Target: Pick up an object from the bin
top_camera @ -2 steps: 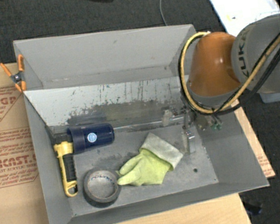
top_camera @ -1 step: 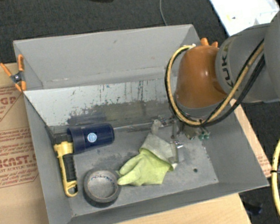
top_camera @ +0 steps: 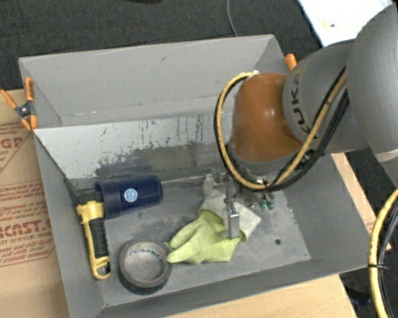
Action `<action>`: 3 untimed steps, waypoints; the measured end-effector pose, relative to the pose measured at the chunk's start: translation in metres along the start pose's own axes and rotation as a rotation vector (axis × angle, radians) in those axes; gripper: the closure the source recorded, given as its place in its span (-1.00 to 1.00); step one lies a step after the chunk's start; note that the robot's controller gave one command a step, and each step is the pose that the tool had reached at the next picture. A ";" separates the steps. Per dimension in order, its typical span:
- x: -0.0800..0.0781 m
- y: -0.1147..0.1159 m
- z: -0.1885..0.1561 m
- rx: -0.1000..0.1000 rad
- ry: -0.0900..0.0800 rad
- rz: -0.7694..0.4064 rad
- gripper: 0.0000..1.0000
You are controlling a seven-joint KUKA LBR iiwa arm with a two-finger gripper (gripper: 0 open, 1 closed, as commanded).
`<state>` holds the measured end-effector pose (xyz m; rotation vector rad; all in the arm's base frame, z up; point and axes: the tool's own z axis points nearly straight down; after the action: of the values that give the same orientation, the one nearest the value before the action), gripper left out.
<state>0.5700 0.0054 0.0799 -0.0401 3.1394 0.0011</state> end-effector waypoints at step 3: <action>0.008 0.016 0.009 0.003 -0.005 -0.014 1.00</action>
Offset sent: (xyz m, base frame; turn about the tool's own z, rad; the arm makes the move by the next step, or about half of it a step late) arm 0.0000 0.0000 0.0000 0.0000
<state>0.5616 0.0207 0.0705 -0.0618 3.1344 -0.0036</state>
